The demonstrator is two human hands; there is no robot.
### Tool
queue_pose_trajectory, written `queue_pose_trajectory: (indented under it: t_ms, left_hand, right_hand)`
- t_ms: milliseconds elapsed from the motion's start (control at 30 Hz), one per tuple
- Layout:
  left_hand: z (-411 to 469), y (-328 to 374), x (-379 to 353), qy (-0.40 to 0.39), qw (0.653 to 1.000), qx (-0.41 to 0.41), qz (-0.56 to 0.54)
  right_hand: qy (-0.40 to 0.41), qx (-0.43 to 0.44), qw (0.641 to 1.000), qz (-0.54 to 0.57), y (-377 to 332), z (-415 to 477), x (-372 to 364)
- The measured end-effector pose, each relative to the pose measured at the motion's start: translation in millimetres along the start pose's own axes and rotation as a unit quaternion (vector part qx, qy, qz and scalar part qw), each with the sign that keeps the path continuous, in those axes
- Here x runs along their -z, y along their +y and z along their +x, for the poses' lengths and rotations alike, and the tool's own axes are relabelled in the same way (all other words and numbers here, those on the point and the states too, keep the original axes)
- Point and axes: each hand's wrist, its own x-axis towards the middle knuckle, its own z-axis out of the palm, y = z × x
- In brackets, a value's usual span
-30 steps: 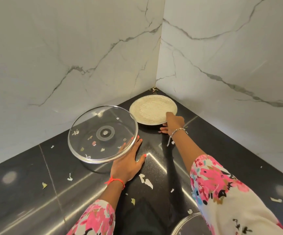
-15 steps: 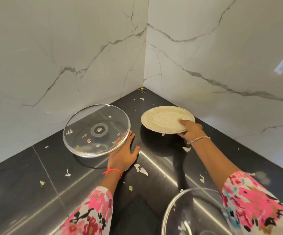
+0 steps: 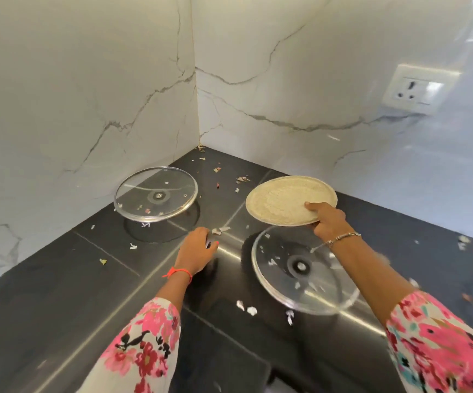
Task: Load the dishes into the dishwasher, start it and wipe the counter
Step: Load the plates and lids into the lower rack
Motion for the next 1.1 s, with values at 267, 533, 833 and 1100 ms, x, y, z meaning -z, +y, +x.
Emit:
queue_pose_trajectory:
  t_ms: [267,533,833,1100]
  left_hand:
    - [-192.9,60.1,-32.6,0.056,0.995,-0.038,-0.068]
    - [-383.7,112.8,-95.9,0.019,0.996,-0.039,-0.078]
    - [-568.9,113.3,-158.1,-0.146,0.989,-0.010,-0.019]
    - [-746.5,102.0,-211.5,-0.226,0.974,0.012,-0.012]
  right_hand:
    - [-0.023,0.016,0.999,0.044,52.7,-132.4,153.4]
    - [-0.033,-0.023,0.996,0.076,140.2,-237.5,334.0]
    - [0.093,-0.045,0.994,0.046,241.4,-351.1,493.7]
    - [0.169,-0.071,0.982,0.049,334.2,-449.0,622.4]
